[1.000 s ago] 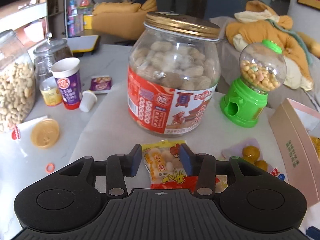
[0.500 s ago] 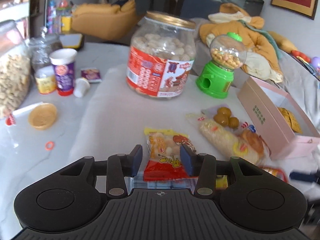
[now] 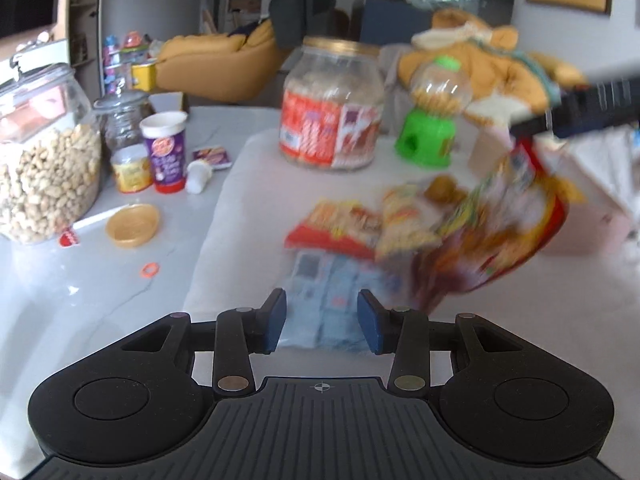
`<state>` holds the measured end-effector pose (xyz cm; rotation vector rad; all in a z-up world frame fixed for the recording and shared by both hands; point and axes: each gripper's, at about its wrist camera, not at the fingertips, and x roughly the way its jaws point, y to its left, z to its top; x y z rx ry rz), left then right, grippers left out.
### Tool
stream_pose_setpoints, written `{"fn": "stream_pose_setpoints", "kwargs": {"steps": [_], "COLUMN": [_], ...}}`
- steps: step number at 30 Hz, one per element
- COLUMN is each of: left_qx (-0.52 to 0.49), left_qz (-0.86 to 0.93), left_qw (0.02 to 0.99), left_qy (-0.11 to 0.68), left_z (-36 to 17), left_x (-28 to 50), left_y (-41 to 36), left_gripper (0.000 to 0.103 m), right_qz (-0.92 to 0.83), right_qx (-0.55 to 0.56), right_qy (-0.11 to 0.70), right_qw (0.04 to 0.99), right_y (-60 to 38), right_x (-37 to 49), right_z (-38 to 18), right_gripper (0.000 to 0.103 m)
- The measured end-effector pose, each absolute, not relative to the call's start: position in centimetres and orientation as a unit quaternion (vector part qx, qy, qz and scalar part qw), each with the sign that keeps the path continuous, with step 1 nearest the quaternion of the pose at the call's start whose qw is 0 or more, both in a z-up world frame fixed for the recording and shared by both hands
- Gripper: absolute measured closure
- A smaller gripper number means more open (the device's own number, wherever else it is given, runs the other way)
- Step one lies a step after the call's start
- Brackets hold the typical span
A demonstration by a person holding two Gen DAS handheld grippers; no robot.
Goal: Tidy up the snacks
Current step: 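Grasp the red-and-yellow snack bag with the right tool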
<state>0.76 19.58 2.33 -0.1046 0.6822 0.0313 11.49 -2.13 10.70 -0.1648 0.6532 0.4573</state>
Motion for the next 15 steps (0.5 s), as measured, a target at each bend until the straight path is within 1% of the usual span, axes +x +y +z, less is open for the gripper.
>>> {"fn": "stream_pose_setpoints", "kwargs": {"steps": [5,11,13,15], "left_qx": [-0.082,-0.114,-0.123,-0.131], "left_qz": [0.020,0.016,0.017,0.017], "left_qw": [0.941,0.943,0.943,0.943], "left_qy": [0.329,0.313,0.309,0.306], "left_z": [1.9,1.3,1.1,1.0], "left_x": [0.6,0.4,0.3,0.3], "left_y": [20.8,21.8,21.9,22.1], "left_gripper": [0.053,0.053,0.053,0.053], "right_qz": [0.268,0.310,0.325,0.341], "right_qx": [-0.094,-0.151,-0.162,-0.165], "right_qy": [0.359,0.319,0.334,0.368], "right_qw": [0.889,0.883,0.870,0.849], "right_y": [2.5,8.7,10.3,11.6], "right_x": [14.5,14.5,14.8,15.5], "right_z": [11.3,12.8,12.3,10.9], "right_gripper": [0.023,0.023,0.023,0.023]}}
